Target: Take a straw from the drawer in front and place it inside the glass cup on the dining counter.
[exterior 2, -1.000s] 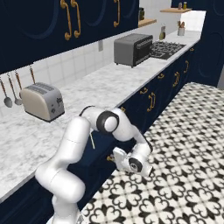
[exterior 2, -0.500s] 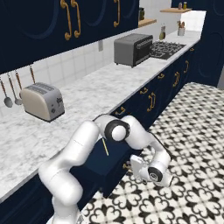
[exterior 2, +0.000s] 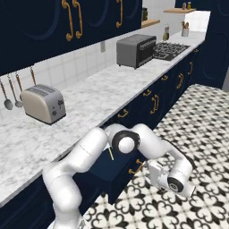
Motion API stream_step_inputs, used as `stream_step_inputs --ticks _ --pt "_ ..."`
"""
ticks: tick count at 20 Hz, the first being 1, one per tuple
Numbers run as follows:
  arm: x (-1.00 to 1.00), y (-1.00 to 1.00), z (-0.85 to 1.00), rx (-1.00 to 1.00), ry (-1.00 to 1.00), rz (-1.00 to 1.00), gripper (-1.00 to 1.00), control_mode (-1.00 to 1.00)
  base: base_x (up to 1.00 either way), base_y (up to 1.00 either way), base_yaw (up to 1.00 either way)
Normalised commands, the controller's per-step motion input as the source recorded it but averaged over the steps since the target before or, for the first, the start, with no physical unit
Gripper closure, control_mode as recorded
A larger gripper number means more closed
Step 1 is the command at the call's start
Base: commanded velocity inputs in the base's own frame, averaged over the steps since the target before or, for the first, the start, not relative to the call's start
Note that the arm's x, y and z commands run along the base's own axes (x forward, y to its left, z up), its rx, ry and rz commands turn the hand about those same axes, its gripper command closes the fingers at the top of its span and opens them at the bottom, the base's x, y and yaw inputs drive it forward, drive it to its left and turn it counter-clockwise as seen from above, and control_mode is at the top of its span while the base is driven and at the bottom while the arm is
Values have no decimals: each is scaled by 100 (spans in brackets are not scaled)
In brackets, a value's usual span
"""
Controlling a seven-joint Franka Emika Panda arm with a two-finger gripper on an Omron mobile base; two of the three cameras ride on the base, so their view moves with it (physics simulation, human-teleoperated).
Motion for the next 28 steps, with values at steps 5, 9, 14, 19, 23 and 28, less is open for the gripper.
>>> stream_step_inputs --ticks 5,9,14,19,23,28 --pt "-5 -4 47 -30 -1 -15 -100 -100 0 0 0" --pt "-19 12 99 -31 -7 -10 -100 -100 0 0 0" --pt "-8 31 100 -32 -2 -7 -100 -100 0 0 0" --pt "0 53 100 -25 14 -1 -100 -100 0 0 0" --pt "9 70 97 -15 30 0 -100 -100 0 0 0" --pt "23 65 43 -8 32 0 -100 -100 0 0 0"
